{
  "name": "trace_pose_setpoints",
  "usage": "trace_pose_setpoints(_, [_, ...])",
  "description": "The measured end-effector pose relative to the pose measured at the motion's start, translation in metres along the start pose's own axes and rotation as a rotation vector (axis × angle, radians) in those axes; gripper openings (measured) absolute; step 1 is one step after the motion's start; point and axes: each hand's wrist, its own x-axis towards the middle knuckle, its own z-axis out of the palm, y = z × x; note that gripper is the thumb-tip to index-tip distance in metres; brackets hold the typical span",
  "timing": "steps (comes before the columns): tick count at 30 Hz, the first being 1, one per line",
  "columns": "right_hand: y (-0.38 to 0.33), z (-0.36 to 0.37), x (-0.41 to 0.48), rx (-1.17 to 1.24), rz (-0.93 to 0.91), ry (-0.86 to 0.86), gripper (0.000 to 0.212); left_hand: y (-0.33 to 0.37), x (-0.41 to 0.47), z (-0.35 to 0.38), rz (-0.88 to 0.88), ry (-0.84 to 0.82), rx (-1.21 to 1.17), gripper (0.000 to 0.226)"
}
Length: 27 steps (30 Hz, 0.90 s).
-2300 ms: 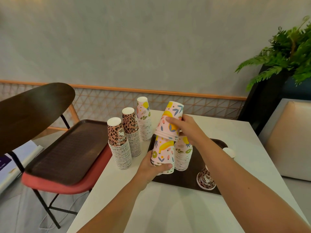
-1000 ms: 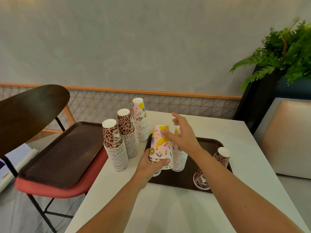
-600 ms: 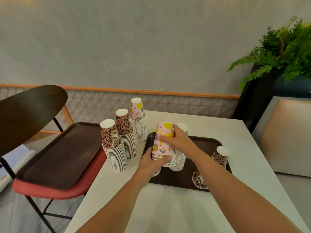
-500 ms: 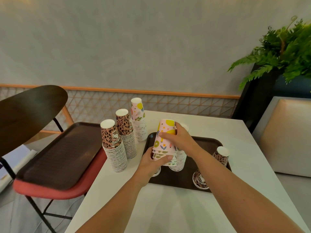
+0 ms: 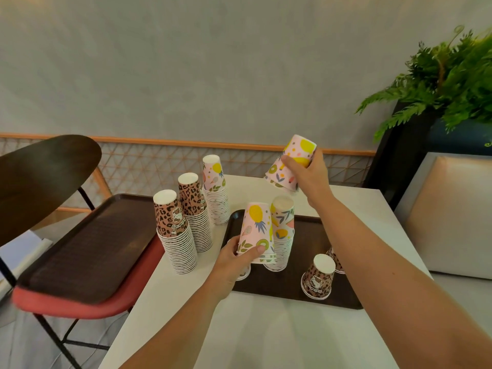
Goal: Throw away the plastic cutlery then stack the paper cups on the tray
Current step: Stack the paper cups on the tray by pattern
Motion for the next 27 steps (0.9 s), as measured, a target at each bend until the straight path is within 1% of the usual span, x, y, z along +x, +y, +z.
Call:
trace_pose_setpoints(3, [0.010, -0.004, -0.001, -0.136, -0.078, 0.035, 0.060, 0.000, 0.002, -0.002, 0.003, 0.022, -0.028, 0.035])
trace_pose_setpoints(7, [0.032, -0.005, -0.011, -0.251, -0.122, 0.007, 0.070, 0.002, 0.006, -0.002, 0.001, 0.048, -0.068, 0.026])
trace_pose_setpoints(13, [0.061, -0.003, -0.022, -0.327, -0.109, -0.140, 0.087, 0.004, 0.010, -0.003, 0.019, 0.059, -0.082, 0.025])
trace_pose_setpoints(15, [0.064, -0.005, -0.024, -0.323, -0.107, -0.181, 0.088, 0.006, 0.012, -0.002, 0.024, 0.062, -0.083, 0.024])
trace_pose_setpoints(18, [0.064, -0.006, -0.025, -0.345, -0.154, -0.217, 0.076, 0.010, 0.014, 0.001, 0.040, 0.070, -0.091, 0.022])
trace_pose_setpoints(21, [0.062, -0.007, -0.025, -0.420, -0.281, -0.152, 0.056, 0.016, 0.016, 0.003, 0.063, 0.073, -0.122, 0.027])
trace_pose_setpoints(24, [0.051, -0.007, -0.023, -0.414, -0.380, -0.114, 0.042, 0.027, 0.019, 0.007, 0.105, 0.086, -0.145, 0.034])
trace_pose_setpoints(26, [0.039, -0.006, -0.024, -0.398, -0.375, -0.177, 0.036, 0.036, 0.023, 0.011, 0.130, 0.096, -0.156, 0.036])
trace_pose_setpoints(27, [0.033, -0.006, -0.025, -0.395, -0.349, -0.235, 0.034, 0.041, 0.025, 0.013, 0.139, 0.102, -0.165, 0.036])
